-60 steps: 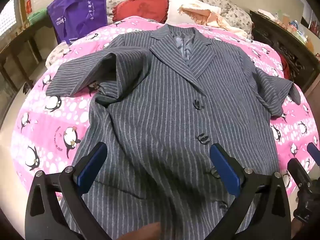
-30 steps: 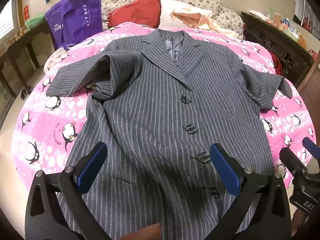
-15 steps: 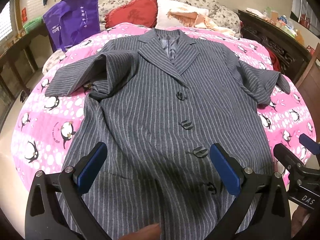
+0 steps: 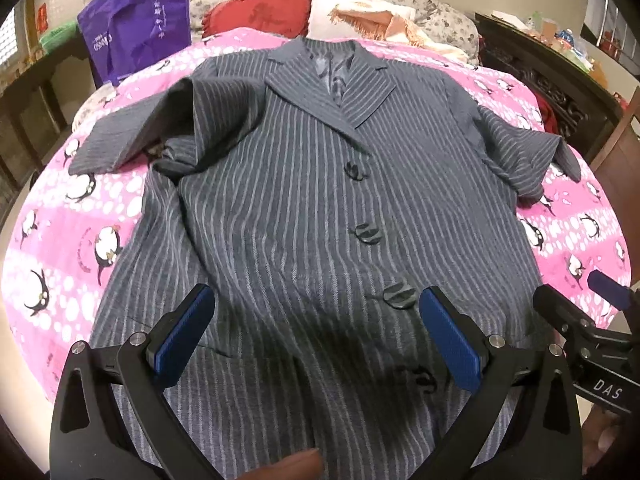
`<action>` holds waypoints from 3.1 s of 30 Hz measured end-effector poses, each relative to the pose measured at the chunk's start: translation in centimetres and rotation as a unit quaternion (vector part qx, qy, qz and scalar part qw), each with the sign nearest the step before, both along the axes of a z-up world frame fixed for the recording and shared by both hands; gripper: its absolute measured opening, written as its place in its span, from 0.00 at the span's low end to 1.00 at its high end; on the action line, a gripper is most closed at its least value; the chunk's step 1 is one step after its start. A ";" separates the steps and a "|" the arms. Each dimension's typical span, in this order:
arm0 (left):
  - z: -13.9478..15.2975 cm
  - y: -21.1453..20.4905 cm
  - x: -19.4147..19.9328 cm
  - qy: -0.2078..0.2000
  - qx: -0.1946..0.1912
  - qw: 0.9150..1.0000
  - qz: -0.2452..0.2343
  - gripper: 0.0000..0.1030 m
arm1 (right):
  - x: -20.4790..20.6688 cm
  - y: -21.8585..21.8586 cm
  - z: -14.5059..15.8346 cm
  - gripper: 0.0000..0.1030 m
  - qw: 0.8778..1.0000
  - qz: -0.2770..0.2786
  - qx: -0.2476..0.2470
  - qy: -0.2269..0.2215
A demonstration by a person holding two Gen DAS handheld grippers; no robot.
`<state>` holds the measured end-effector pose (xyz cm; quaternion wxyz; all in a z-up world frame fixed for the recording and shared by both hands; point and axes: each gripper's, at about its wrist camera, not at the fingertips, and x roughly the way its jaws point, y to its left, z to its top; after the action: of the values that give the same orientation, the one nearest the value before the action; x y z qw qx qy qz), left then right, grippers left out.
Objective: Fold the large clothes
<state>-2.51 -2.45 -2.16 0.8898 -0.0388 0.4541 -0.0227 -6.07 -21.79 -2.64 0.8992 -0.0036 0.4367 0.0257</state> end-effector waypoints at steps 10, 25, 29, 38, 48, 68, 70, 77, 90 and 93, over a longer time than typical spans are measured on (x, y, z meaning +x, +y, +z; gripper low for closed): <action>-1.3 0.6 0.5 0.015 -0.005 1.000 0.011 1.00 | 0.4 0.9 -1.1 0.99 1.000 0.009 -0.003 0.014; -1.6 0.5 0.3 0.017 0.002 1.000 0.011 1.00 | 0.5 1.1 -1.5 0.99 1.000 0.010 0.004 0.016; -1.6 0.5 0.3 0.019 0.004 1.000 0.010 1.00 | 0.4 0.8 -1.6 0.99 1.000 0.006 0.009 0.014; -1.8 0.3 0.3 0.020 0.007 1.000 0.009 1.00 | 0.3 0.6 -1.6 0.99 1.000 0.005 0.014 0.012; -2.0 0.2 0.3 0.021 0.012 1.000 0.009 1.00 | 0.4 0.4 -1.7 0.99 1.000 0.005 0.016 0.010; -0.6 3.9 9.7 -0.020 0.055 0.998 0.021 1.00 | 7.3 2.7 0.6 0.99 0.998 0.050 0.007 -0.038; -2.0 4.2 11.3 -0.008 0.059 0.998 0.021 1.00 | 8.8 3.4 0.4 0.99 0.998 0.053 0.018 -0.038; -5.6 6.0 11.7 -0.018 0.019 0.999 0.030 1.00 | 12.2 6.0 -3.6 0.99 0.995 0.088 0.024 -0.045; -5.7 5.6 11.7 -0.018 0.022 0.999 0.032 1.00 | 13.5 4.2 -6.5 1.00 0.997 0.062 0.044 -0.008; -5.7 5.5 11.8 -0.018 0.024 0.999 0.032 1.00 | 13.4 4.2 -6.4 1.00 0.997 0.062 0.044 -0.008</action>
<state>9.31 3.07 -7.85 0.8988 -0.0319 0.4368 0.0162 7.38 -17.61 -9.08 0.8985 0.0091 0.4271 0.1008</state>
